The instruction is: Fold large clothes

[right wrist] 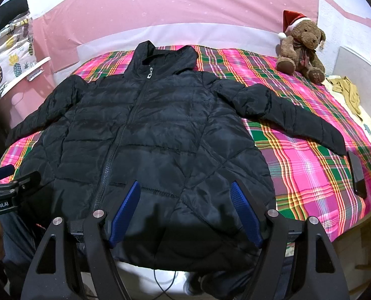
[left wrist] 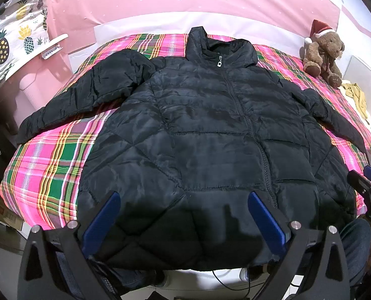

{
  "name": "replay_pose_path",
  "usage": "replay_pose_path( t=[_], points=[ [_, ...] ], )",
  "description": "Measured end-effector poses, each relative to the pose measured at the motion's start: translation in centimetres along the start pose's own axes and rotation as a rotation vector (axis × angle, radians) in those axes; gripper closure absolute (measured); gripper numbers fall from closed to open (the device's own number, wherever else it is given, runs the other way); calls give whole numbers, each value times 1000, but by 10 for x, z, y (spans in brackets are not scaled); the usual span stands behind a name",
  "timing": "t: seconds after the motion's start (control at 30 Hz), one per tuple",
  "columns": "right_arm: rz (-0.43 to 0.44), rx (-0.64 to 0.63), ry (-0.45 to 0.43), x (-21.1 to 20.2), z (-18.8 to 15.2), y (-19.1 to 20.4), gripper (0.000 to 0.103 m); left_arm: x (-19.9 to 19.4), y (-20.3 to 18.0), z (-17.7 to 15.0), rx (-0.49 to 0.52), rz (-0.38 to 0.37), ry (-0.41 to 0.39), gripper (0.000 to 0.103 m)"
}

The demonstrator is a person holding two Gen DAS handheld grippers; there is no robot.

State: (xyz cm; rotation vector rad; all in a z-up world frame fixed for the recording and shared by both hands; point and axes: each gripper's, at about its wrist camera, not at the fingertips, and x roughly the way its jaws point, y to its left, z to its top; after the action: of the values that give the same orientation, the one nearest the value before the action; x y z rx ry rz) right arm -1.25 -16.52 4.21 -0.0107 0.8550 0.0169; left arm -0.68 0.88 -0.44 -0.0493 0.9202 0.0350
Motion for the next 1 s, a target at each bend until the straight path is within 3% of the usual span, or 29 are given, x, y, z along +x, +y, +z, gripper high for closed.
replay_pose_path(
  t=[1.0],
  points=[
    [1, -9, 8, 1, -2, 2, 29, 5, -1, -3, -8, -2, 16, 0]
  ],
)
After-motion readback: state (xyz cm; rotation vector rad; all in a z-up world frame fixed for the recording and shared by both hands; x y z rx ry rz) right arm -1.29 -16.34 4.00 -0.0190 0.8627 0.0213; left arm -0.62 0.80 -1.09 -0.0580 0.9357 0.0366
